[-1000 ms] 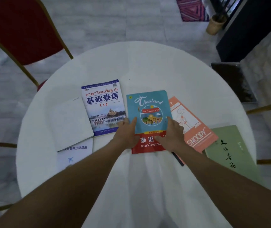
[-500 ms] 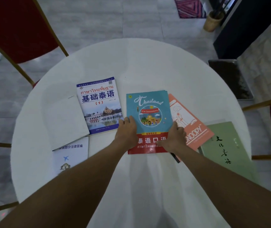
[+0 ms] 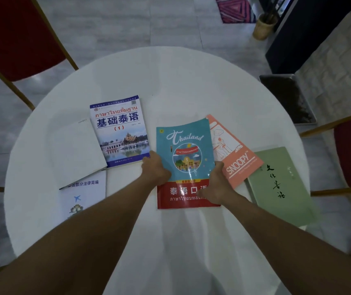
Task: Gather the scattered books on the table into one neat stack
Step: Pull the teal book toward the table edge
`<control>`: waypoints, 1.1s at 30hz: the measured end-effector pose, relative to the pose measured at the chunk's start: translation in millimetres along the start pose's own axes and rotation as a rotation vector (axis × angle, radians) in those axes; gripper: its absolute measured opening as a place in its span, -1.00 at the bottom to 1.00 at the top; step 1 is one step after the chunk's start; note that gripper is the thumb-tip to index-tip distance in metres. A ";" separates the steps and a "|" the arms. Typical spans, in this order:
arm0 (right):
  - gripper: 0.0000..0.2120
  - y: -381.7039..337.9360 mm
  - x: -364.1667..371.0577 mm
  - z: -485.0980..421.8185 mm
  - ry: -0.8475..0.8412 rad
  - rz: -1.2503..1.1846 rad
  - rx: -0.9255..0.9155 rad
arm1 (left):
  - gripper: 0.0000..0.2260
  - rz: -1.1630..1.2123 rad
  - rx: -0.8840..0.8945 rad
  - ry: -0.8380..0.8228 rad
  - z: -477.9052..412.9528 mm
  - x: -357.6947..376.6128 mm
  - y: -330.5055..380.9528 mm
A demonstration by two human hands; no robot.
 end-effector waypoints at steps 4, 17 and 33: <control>-0.06 11.6 2.6 24.2 -0.038 -0.061 -0.027 | -0.35 0.011 0.121 0.001 22.7 8.3 1.1; -0.14 57.9 62.2 123.3 -0.034 -0.064 0.034 | -0.09 -0.193 0.284 -0.098 107.6 34.1 -52.7; 0.36 74.5 80.3 162.4 0.089 0.309 0.153 | -0.09 -0.568 0.373 -0.075 126.6 44.2 -83.9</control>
Point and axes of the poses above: each hand's wrist, its own z-axis away from the middle knuckle, its own x-axis out of the palm, y = z × x, the point moved 9 cm from there along -z, towards the middle knuckle, and after that the axes turned 11 degrees about -z, right-handed, at the moved point
